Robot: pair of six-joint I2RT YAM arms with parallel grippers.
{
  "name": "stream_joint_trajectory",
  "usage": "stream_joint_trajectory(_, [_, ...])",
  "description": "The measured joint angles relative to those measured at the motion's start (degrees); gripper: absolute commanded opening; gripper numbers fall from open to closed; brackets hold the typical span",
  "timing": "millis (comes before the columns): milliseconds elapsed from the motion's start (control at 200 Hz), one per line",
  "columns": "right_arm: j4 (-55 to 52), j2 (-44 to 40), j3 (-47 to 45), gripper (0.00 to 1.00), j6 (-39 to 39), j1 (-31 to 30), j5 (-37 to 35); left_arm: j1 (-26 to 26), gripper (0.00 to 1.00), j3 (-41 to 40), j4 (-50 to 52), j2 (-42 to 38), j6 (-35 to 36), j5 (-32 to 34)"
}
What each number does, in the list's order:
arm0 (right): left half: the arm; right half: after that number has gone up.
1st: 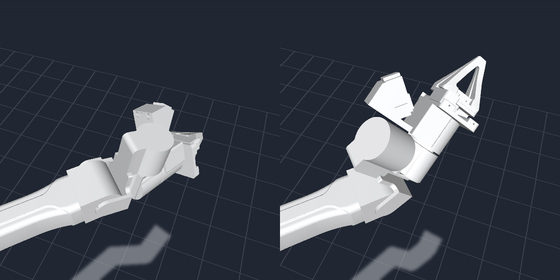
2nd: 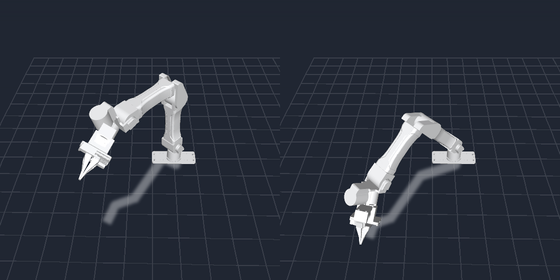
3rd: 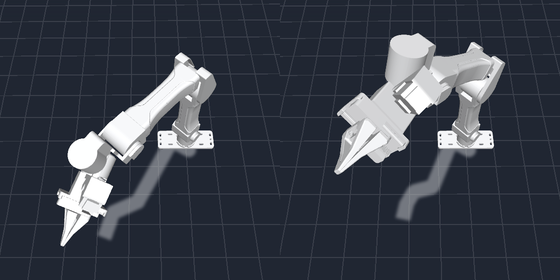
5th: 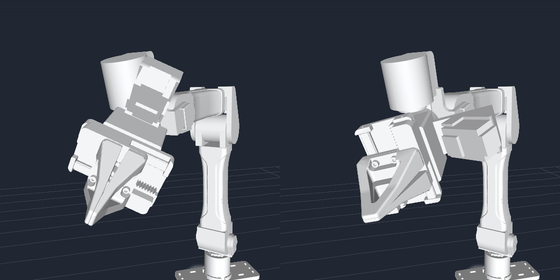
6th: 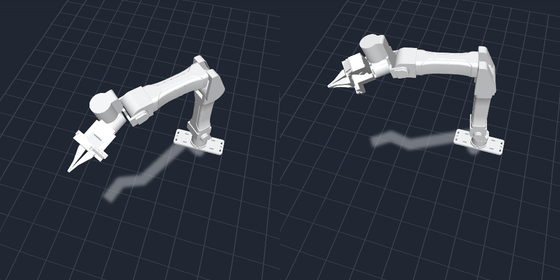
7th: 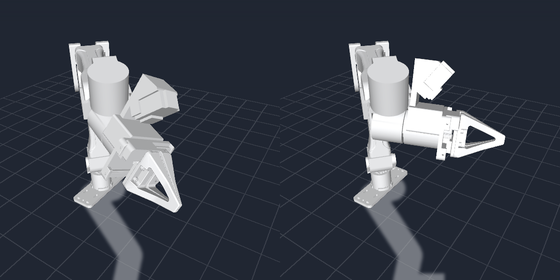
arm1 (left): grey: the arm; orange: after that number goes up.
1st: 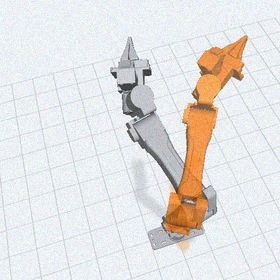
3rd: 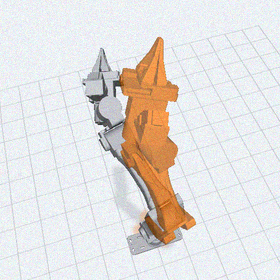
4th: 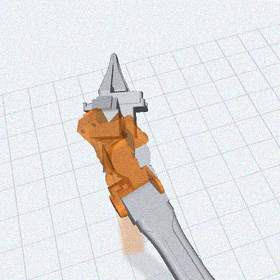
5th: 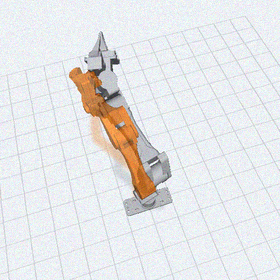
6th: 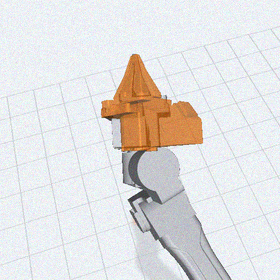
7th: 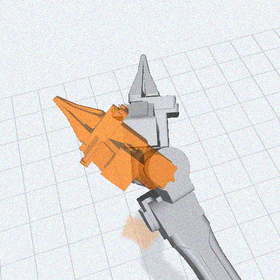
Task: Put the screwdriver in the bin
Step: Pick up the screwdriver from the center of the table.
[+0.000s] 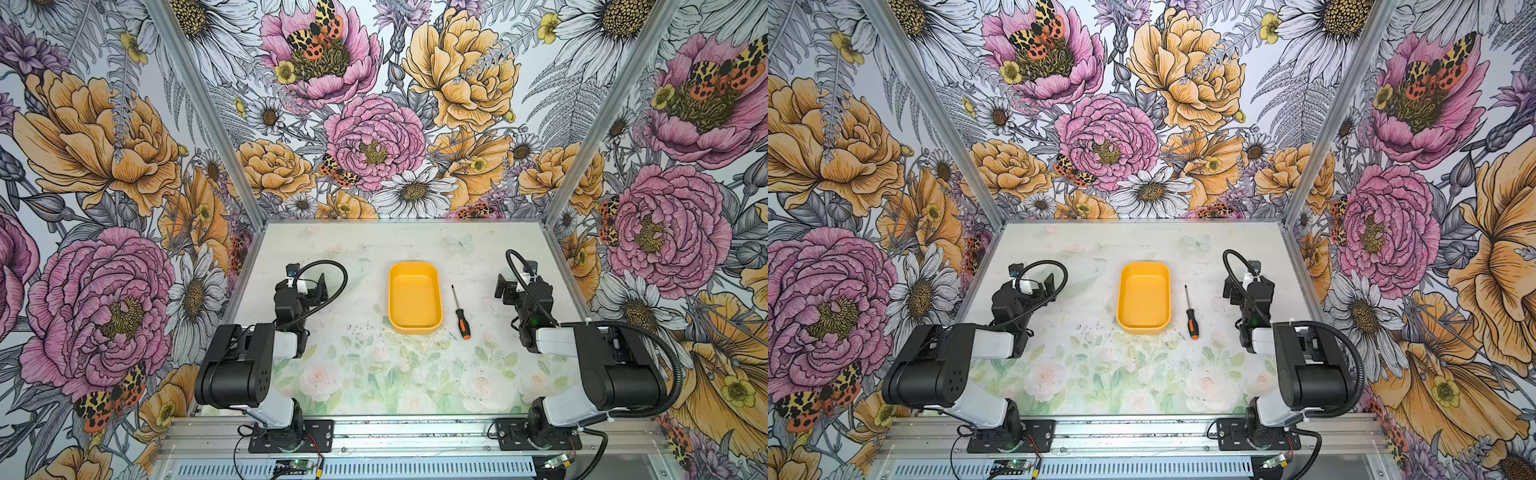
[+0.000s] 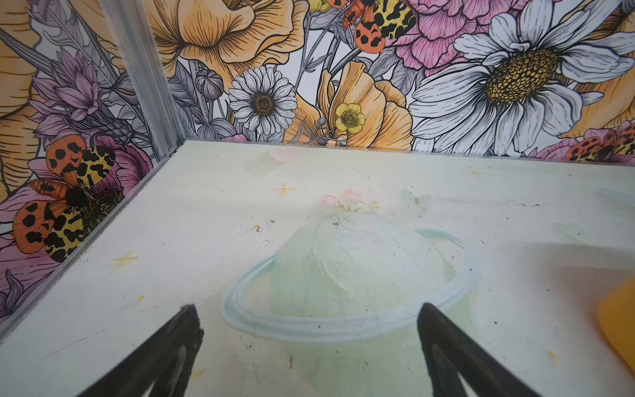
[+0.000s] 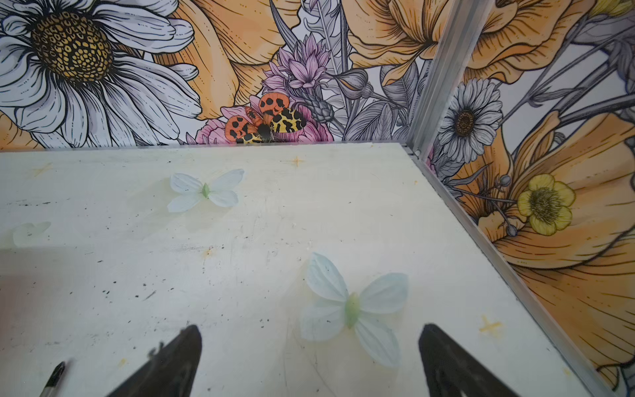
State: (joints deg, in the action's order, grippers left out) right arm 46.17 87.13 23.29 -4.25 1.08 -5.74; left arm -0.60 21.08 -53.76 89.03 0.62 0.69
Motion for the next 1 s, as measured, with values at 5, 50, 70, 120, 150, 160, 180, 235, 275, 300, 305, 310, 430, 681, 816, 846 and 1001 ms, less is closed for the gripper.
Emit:
stream_joint_trajectory(5, [0.0,0.0,0.0,1.0,0.0,0.0,0.0,0.0,0.99,0.0,0.0,0.0,0.0,0.0])
stream_joint_trajectory(50, [0.0,0.0,0.0,1.0,0.0,0.0,0.0,0.0,0.99,-0.02,0.0,0.0,0.0,0.0])
stream_joint_trajectory(70, [0.0,0.0,0.0,0.99,0.0,0.0,0.0,0.0,0.99,-0.02,0.0,0.0,0.0,0.0])
stream_joint_trajectory(120, [0.0,0.0,0.0,1.0,0.0,0.0,0.0,0.0,0.99,0.0,0.0,0.0,0.0,0.0])
stream_joint_trajectory(150, [0.0,0.0,0.0,1.0,0.0,0.0,0.0,-0.02,0.99,0.0,0.0,0.0,0.0,0.0])
stream_joint_trajectory(160, [0.0,0.0,0.0,0.99,0.0,0.0,0.0,-0.02,0.99,0.0,0.0,0.0,0.0,0.0])
stream_joint_trajectory(180, [0.0,0.0,0.0,1.0,0.0,0.0,0.0,-0.02,0.99,0.0,0.0,0.0,0.0,0.0])
stream_joint_trajectory(235, [0.0,0.0,0.0,1.0,0.0,0.0,0.0,-0.02,0.99,-0.02,0.0,0.0,0.0,0.0])
stream_joint_trajectory(275, [0.0,0.0,0.0,0.99,0.0,0.0,0.0,-0.02,0.99,-0.02,0.0,0.0,0.0,0.0])
stream_joint_trajectory(300, [0.0,0.0,0.0,1.0,0.0,0.0,0.0,-0.02,0.99,0.0,0.0,0.0,0.0,0.0])
stream_joint_trajectory(305, [0.0,0.0,0.0,1.0,0.0,0.0,0.0,-0.02,0.99,0.0,0.0,0.0,0.0,0.0])
stream_joint_trajectory(310, [0.0,0.0,0.0,1.0,0.0,0.0,0.0,-0.02,0.99,0.0,0.0,0.0,0.0,0.0])
stream_joint_trajectory(430, [0.0,0.0,0.0,0.99,0.0,0.0,0.0,-0.02,0.99,0.0,0.0,0.0,0.0,0.0])
stream_joint_trajectory(681, [-16.04,-8.24,5.25,1.0,-0.66,-0.31,-0.63,0.0,0.99,2.67,7.85,-2.21,0.02,-0.04])
stream_joint_trajectory(816, [-28.87,-17.2,13.57,0.99,-4.52,-0.37,1.55,-0.13,0.99,9.75,20.63,-7.91,-0.24,-1.44])
stream_joint_trajectory(846, [-31.34,-18.58,15.3,1.0,-5.64,-0.37,2.73,-0.24,0.99,11.61,23.21,-8.9,-0.5,-2.51])
stream_joint_trajectory(1001, [-41.33,-21.86,18.38,0.99,-11.67,-0.63,11.85,-0.31,0.99,18.86,33.94,-11.91,-4.04,-9.66])
